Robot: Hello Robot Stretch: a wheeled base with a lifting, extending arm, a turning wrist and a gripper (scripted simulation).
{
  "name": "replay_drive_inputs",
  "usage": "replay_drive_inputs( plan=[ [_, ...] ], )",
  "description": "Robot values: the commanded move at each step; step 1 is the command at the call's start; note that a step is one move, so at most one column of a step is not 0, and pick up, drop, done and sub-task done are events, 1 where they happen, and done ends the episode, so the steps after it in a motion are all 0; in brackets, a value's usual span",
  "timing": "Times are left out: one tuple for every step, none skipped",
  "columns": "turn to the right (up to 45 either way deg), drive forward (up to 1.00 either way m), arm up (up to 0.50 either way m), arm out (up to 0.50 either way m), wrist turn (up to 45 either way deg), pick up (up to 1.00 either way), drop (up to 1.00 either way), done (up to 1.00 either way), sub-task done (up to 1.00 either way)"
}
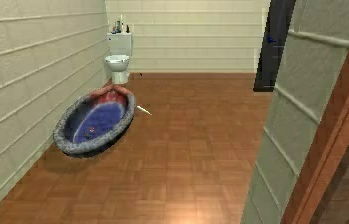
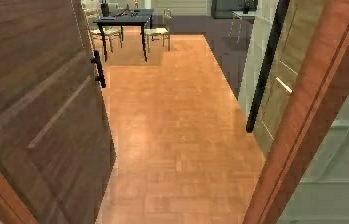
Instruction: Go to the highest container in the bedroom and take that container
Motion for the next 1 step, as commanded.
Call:
replay_drive_inputs(
  plan=[
    [0.0,1.0,0.0,0.0,0.0,0.0,0.0,0.0,0.0]
  ],
)
